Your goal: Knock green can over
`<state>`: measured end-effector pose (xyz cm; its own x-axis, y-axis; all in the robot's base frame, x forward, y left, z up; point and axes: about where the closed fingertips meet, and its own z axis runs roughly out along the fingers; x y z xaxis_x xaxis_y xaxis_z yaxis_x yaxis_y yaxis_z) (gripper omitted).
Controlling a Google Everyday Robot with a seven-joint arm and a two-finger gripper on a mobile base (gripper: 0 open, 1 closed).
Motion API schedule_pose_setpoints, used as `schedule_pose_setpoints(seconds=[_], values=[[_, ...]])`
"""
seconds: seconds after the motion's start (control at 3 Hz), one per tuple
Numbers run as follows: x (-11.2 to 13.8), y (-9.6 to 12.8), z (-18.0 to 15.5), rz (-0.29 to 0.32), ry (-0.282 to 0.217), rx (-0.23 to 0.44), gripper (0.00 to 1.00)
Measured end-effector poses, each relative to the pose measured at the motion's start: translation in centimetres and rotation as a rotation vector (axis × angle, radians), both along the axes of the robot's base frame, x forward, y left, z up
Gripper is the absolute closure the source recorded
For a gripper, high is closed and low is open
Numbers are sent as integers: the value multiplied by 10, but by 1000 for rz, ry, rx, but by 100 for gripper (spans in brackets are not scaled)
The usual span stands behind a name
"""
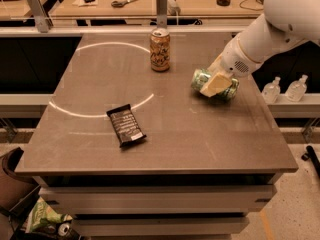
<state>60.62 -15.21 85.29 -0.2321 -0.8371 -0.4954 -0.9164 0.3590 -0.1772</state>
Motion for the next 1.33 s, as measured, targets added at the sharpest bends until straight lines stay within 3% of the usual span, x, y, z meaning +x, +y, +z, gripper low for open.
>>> schedule_pose_setpoints(seconds=[0.33,0.67,1.33], values=[[-1,13,-11,39,21,31,100],[-1,15,-12,42,23,32,82],[-1,16,-13,44,25,32,35]])
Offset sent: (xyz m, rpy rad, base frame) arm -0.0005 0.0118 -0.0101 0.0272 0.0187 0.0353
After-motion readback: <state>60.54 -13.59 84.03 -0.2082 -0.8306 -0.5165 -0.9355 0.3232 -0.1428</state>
